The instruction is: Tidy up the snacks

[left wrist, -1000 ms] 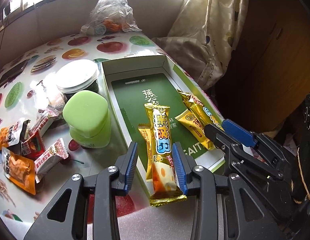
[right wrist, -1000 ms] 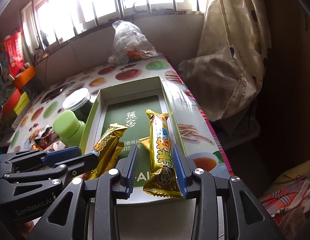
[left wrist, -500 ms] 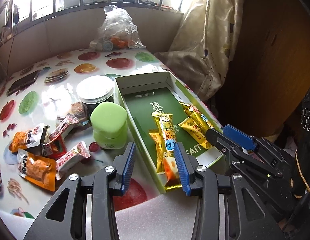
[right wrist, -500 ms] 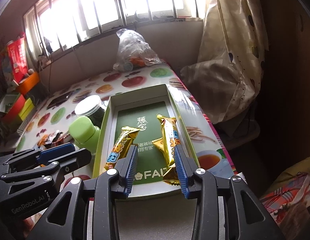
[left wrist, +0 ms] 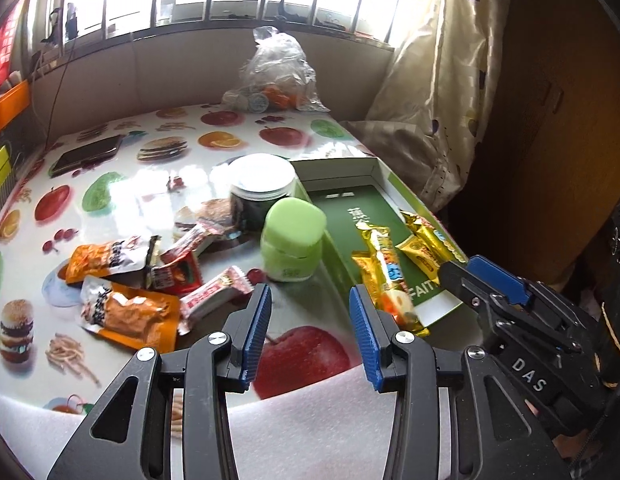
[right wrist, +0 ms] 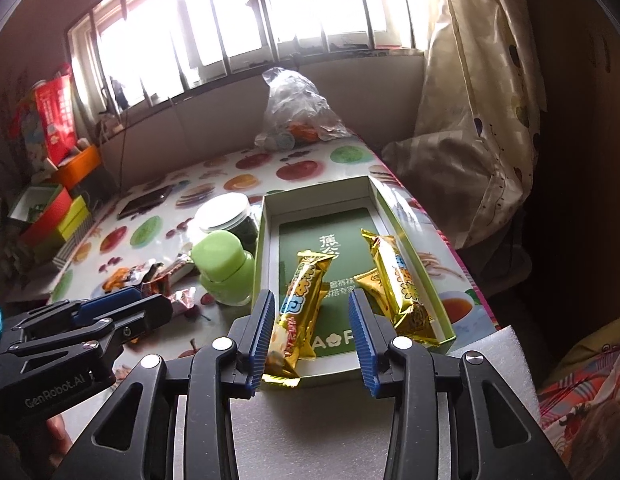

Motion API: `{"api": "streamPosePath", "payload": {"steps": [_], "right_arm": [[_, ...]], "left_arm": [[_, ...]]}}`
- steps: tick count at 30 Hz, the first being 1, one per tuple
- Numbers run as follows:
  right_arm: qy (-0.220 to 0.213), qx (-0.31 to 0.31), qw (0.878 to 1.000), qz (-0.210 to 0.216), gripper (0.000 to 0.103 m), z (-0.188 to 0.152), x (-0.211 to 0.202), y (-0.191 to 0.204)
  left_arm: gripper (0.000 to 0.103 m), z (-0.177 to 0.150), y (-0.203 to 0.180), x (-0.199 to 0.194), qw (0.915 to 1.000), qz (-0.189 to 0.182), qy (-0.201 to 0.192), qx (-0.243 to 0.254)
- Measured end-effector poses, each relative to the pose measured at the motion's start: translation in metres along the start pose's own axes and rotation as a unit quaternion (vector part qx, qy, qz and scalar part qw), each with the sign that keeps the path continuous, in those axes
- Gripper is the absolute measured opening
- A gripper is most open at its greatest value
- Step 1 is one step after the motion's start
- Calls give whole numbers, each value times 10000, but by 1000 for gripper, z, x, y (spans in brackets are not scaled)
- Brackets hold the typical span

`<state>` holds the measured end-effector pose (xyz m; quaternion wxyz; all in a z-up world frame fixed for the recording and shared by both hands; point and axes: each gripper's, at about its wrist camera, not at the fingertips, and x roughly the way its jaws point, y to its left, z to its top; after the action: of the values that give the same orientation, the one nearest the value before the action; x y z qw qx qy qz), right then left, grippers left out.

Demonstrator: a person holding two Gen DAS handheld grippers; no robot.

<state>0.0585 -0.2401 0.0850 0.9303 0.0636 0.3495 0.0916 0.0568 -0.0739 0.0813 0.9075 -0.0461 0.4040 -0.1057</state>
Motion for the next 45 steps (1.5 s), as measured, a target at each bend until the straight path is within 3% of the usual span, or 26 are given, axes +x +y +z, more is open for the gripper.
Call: {"api": "streamPosePath", "payload": {"steps": [22,39,45], "right_arm": [[188,-583,9961,637,38,-10,20,75],[608,-1131,9859,1076,38,-12,67,130],[807,-1257,9835,1018,40,-16,87,144]], "left_arm": [[42,-20,67,-14,9976,496,-34,-473],[42,-31,140,-11,9910,914,52,-972],[42,-36,162,-6,9877,1003,144,-1194]]}}
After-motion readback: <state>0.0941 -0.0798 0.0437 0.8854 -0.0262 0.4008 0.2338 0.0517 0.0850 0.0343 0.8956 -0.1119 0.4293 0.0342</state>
